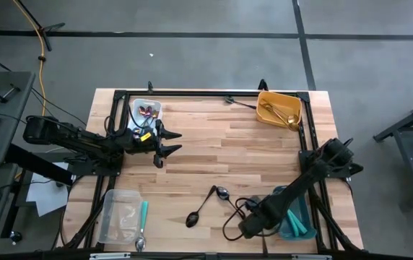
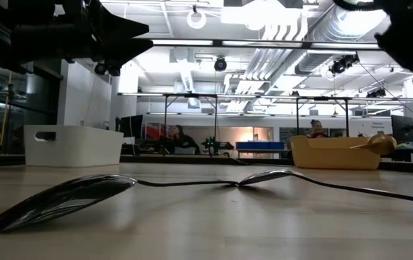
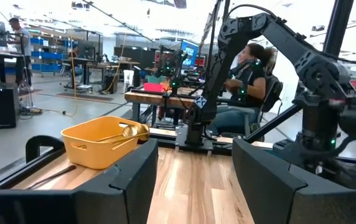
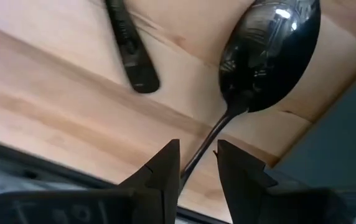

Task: Sort silverware by color (type)
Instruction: Put the black spoon into the transparent bin

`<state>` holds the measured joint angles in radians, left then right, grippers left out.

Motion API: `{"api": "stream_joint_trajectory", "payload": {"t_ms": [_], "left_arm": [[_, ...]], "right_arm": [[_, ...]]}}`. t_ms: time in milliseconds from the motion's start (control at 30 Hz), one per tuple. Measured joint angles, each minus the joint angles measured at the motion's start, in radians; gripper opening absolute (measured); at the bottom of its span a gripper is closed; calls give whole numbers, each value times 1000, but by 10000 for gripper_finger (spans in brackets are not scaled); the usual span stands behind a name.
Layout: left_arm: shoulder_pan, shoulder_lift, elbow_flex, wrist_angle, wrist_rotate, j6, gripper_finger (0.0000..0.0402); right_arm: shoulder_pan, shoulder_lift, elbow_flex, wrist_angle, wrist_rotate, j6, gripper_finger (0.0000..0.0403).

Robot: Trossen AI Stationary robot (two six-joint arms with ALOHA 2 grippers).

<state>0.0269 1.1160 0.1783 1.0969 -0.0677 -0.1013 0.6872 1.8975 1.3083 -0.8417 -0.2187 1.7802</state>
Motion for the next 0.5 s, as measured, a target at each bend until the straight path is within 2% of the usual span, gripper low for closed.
{"api": "stream_joint_trajectory", "payload": {"t_ms": [233, 500], "left_arm": [[0, 0, 0, -1, 0, 0, 200], [0, 0, 0, -1, 0, 0, 200]], "right_arm": [[0, 49, 0, -11, -73, -6, 100], [0, 54, 0, -36, -54, -8, 100]]}}
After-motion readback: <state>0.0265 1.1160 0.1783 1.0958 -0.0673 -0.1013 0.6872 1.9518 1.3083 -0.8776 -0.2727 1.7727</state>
